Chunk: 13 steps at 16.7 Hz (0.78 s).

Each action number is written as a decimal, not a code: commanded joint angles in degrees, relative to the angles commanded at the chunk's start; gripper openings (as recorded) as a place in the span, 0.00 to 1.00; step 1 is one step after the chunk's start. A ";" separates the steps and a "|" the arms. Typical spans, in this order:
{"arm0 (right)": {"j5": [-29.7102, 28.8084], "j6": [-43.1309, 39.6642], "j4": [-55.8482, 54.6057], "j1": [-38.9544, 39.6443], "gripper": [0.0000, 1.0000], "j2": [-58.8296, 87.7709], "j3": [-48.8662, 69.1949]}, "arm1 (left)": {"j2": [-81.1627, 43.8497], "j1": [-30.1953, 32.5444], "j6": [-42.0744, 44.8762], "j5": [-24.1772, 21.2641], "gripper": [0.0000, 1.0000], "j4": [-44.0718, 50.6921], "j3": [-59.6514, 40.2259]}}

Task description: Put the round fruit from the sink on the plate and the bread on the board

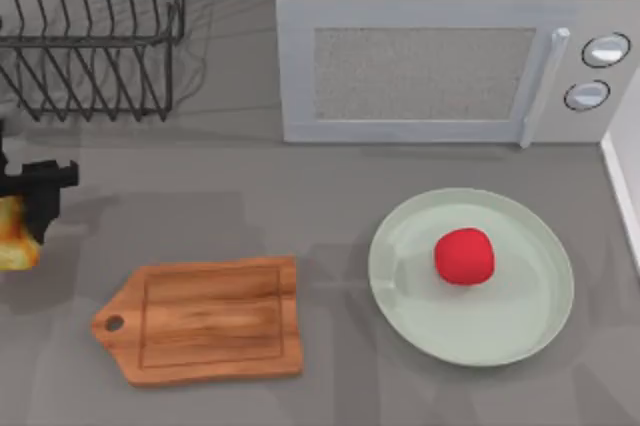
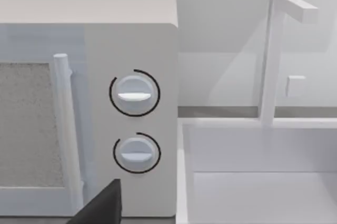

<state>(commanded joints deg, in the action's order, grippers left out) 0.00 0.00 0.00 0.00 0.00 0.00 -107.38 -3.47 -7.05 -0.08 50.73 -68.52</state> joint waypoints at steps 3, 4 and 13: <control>0.00 0.00 0.00 0.00 1.00 0.00 0.00 | 2.78 0.08 -0.09 0.02 0.00 9.34 -4.98; 0.00 0.00 0.00 0.00 1.00 0.00 0.00 | 3.80 0.08 -0.13 0.02 0.00 11.73 -6.53; 0.00 0.00 0.00 0.00 1.00 0.00 0.00 | 5.47 0.01 -0.40 0.06 0.00 15.12 -9.11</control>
<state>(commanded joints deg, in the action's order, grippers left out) 0.00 0.00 0.00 0.00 0.00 0.00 -101.91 -3.46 -7.45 -0.01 65.85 -77.63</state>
